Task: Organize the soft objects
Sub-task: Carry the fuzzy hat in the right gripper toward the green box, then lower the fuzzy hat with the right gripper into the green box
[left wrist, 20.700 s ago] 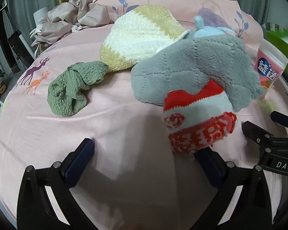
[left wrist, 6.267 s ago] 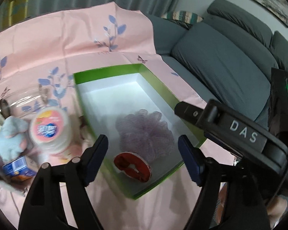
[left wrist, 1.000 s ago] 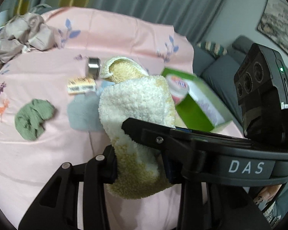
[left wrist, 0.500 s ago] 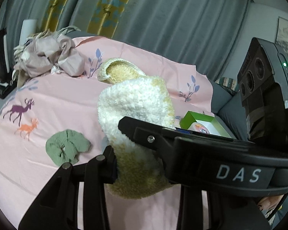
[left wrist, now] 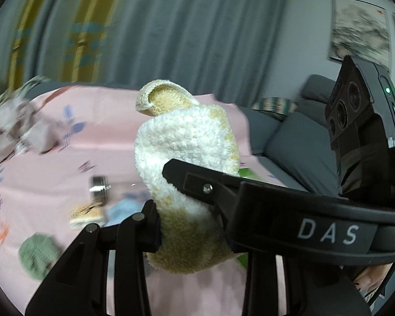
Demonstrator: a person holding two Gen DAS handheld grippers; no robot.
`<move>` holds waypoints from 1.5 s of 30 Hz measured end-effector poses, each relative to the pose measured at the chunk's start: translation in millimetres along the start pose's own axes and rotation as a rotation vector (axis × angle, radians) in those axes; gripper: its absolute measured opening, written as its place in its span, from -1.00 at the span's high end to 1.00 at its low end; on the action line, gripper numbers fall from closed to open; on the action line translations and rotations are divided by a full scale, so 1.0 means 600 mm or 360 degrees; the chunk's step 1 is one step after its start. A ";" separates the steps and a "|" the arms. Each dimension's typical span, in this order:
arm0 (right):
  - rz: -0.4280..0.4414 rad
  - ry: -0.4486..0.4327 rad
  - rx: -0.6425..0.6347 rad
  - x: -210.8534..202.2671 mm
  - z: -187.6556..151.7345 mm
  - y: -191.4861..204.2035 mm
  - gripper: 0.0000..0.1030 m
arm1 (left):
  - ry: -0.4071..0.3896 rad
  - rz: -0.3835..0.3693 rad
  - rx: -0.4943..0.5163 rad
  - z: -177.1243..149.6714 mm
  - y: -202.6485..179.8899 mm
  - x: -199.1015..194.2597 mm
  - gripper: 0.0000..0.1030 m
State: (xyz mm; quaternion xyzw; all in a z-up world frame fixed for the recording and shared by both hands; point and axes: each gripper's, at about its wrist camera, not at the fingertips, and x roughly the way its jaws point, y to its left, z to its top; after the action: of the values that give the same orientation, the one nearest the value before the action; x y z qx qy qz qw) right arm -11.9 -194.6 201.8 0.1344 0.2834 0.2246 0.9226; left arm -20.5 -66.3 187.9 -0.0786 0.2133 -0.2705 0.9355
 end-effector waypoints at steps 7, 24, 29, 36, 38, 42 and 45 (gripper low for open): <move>-0.0217 -0.0133 0.0152 -0.050 0.014 -0.089 0.08 | 0.0079 -0.0220 0.0065 0.018 -0.067 0.082 0.41; -0.0677 -0.0158 0.0736 -0.113 -0.043 -0.309 0.37 | 0.0543 -0.0390 0.0227 -0.028 -0.228 0.266 0.50; -0.0699 -0.0141 0.0823 -0.115 -0.054 -0.341 0.37 | 0.0626 -0.0403 0.0238 -0.042 -0.246 0.295 0.50; -0.0774 -0.0074 0.0914 -0.106 -0.069 -0.369 0.37 | 0.0754 -0.0376 0.0258 -0.058 -0.258 0.329 0.49; -0.0773 -0.0045 0.0945 -0.102 -0.074 -0.378 0.37 | 0.0795 -0.0369 0.0253 -0.064 -0.257 0.335 0.49; -0.0767 -0.0018 0.0976 -0.098 -0.079 -0.387 0.37 | 0.0835 -0.0366 0.0230 -0.072 -0.251 0.341 0.49; -0.0772 -0.0003 0.0983 -0.094 -0.079 -0.389 0.37 | 0.0856 -0.0364 0.0222 -0.074 -0.249 0.346 0.48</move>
State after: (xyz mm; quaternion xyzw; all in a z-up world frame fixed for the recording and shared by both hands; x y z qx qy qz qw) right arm -2.7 -418.0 102.2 0.3350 0.3605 -0.0961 0.8652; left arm 47.4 -305.5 113.3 0.0368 0.4241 -0.3992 0.8120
